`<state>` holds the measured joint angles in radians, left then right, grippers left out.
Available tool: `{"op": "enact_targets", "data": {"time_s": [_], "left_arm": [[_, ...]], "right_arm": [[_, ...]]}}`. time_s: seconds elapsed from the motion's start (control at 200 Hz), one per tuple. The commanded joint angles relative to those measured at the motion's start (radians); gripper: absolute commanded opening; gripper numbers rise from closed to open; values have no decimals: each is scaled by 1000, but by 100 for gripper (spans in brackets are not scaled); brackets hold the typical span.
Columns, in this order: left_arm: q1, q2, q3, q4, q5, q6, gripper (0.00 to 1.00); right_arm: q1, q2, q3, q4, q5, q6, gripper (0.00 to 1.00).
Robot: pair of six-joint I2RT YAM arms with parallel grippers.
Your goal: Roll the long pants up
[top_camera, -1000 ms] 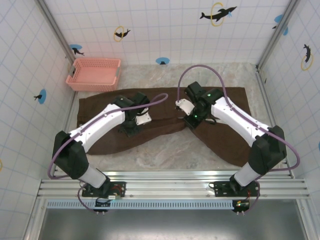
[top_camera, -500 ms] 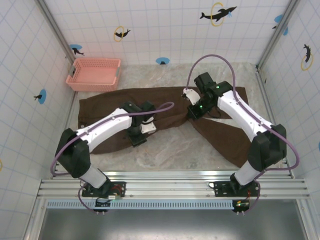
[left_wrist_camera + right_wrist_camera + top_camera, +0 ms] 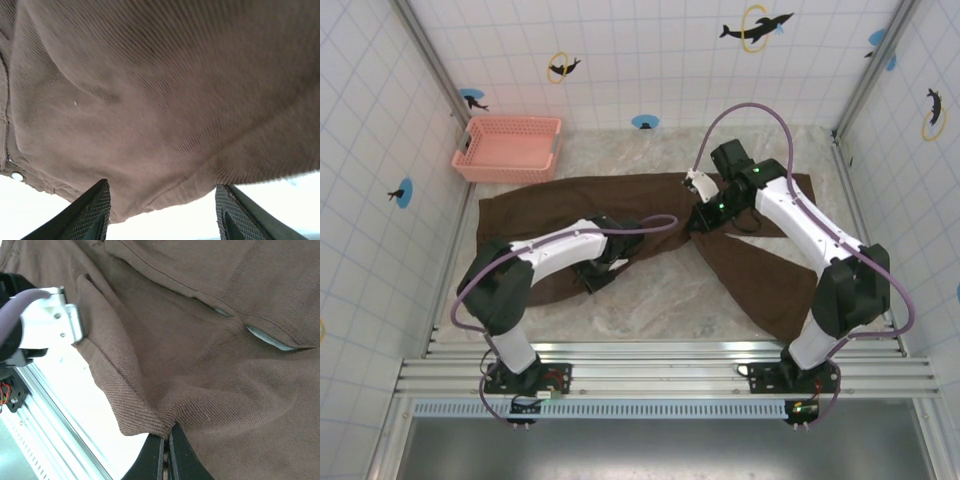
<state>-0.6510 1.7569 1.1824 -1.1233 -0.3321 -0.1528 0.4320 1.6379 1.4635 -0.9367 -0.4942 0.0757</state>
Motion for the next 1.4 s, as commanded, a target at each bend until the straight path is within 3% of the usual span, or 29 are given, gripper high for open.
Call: {"op": "enact_targets", "data": {"time_s": [0.0,0.315,0.435,0.631,0.851,0.921,1.101,1.231,1.391], "left_arm": [[-2,56,44,-10,-20,-79,53],[-10,-76,-22,5,54,-168,51],[-13,-119,-23,-8,94,-179,56],[-14,-80,-80,51,126,-251,59],[-15,-12,-154,114,34,-291,57],[-15,18,-160,118,-11,-309,50],[-13,88,-151,85,-88,-350,0],[-14,85,-131,57,-99,-355,0],[-13,-27,-94,-33,-162,-369,0]], "right_arm": [[-10,-5,29,29,-34,4,0],[-50,-11,26,29,-44,11,0],[-62,-19,11,33,-49,9,0],[-69,-21,1,39,-61,10,0],[-69,-30,4,45,-70,13,0],[-70,-34,4,48,-69,13,0],[-72,-45,-14,47,-73,9,0],[-72,-54,-39,47,-78,0,0],[-73,-62,-67,16,-66,-35,0]]}}
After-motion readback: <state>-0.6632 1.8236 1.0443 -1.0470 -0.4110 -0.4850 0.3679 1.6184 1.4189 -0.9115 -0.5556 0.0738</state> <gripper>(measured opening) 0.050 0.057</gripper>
